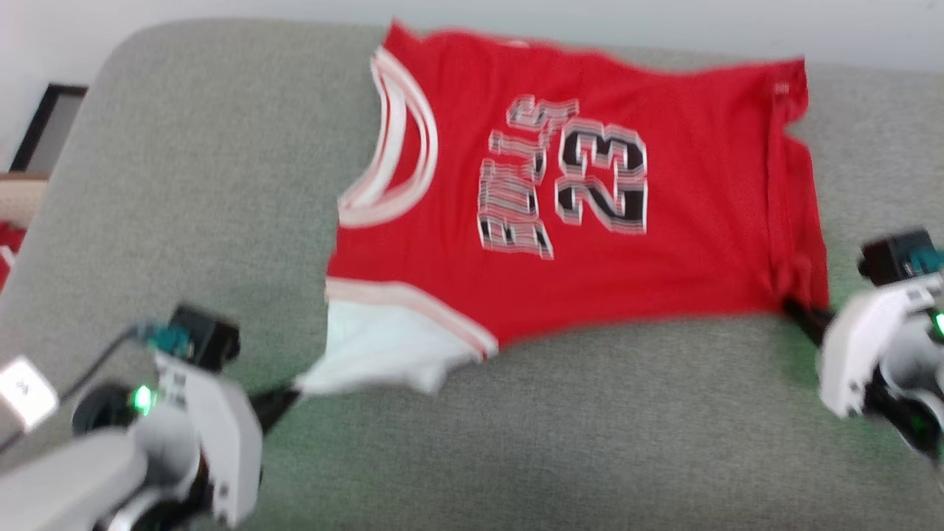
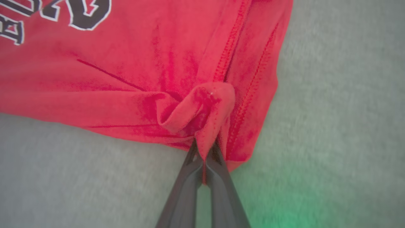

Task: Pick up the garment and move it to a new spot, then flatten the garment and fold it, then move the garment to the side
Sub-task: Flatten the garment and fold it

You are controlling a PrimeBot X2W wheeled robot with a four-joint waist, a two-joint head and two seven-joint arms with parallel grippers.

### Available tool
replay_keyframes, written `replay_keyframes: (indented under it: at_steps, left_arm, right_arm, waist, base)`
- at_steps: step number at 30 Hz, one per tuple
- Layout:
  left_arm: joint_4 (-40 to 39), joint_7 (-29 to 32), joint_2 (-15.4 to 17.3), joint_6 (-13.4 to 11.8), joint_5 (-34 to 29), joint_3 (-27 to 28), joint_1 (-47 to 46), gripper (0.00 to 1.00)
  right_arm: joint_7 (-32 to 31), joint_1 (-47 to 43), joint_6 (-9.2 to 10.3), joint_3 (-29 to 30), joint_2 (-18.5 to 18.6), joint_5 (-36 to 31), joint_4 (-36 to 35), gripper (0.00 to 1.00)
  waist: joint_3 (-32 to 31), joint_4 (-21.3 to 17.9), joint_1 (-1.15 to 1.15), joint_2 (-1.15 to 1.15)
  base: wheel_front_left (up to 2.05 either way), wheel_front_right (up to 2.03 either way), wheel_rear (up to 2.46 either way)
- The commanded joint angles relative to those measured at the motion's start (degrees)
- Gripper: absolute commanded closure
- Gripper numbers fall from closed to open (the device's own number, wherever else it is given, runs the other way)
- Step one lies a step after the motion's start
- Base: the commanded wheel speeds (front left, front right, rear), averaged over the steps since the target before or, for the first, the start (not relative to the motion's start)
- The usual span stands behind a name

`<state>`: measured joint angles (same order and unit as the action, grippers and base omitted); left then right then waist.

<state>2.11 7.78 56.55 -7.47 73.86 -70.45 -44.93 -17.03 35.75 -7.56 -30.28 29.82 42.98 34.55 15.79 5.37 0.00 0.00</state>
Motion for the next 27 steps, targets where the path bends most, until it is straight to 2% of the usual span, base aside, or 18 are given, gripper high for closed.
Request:
replay_keyframes:
  at_steps: [1,6,13,17,22,24,27]
  left_arm:
    - [-3.0,0.2,2.5,-1.7,0.6,-0.6,3.2,1.00]
    - [-11.9,0.4,8.4,-6.5,2.5,-1.5,10.0,1.00]
    - [-19.4,1.3,13.1,-12.1,5.8,-2.0,16.1,1.00]
    - [-22.7,0.8,14.8,-13.9,6.8,-1.3,16.5,1.00]
    - [-26.6,1.8,18.0,-16.0,4.3,1.5,11.8,1.00]
    - [-27.6,2.7,18.7,-16.2,2.2,2.9,9.1,1.00]
    - [-27.4,4.7,18.3,-15.0,-1.3,4.9,4.4,1.00]
  right_arm:
    - [-3.6,-7.3,0.15,-0.2,2.3,1.8,-2.0,1.00]
    - [-11.2,-19.2,0.19,3.4,7.4,4.9,-12.6,1.00]
    - [-21.3,-32.8,0.19,10.5,9.3,6.8,-24.5,1.00]
    - [-23.7,-36.2,0.17,17.3,7.6,5.2,-30.9,1.00]
    - [-26.8,-35.4,0.13,25.2,3.5,1.8,-38.2,1.00]
    - [-28.1,-34.0,0.13,27.1,1.9,-0.6,-40.2,1.00]
    - [-29.8,-31.4,0.13,28.9,-1.2,-3.9,-41.6,1.00]
  waist:
    - [-2.7,-1.8,0.00,0.00]
    - [-3.0,-2.2,0.00,0.00]
    - [-3.3,-2.0,0.00,0.00]
    - [-3.2,-2.0,0.00,0.00]
    - [-2.7,-2.1,0.00,0.00]
    - [-2.4,-2.2,0.00,0.00]
    - [-2.0,-2.4,0.00,0.00]
  base:
    - [0.00,0.00,0.00]
    - [0.00,0.00,0.00]
    - [0.00,0.00,0.00]
    - [0.00,0.00,0.00]
    - [0.00,0.00,0.00]
    - [0.00,0.00,0.00]
    - [0.00,0.00,0.00]
